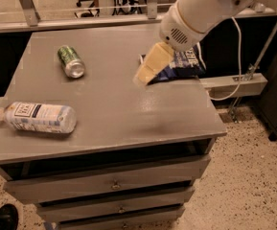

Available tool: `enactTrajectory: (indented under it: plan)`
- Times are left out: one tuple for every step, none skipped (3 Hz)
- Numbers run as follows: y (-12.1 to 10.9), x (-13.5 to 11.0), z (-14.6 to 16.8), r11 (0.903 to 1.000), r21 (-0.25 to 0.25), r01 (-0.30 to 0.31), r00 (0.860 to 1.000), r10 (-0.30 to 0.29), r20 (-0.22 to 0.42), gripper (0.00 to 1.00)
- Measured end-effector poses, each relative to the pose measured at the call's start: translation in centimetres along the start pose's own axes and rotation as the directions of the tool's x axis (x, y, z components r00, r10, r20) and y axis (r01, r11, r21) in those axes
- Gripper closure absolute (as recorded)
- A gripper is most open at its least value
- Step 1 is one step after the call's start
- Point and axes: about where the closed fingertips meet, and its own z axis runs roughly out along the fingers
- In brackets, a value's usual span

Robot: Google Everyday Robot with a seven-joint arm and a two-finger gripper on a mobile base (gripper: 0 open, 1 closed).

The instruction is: Place green can upright

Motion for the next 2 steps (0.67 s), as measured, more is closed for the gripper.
enactTrajectory:
  plan:
    - [-0.5, -4.1, 2.3, 0.9994, -0.023, -0.027, 0.996, 0.029, 0.081, 0.0]
    - [-0.7, -7.5, 5.0, 0.9953, -0.048, -0.084, 0.985, 0.09, 0.144, 0.0]
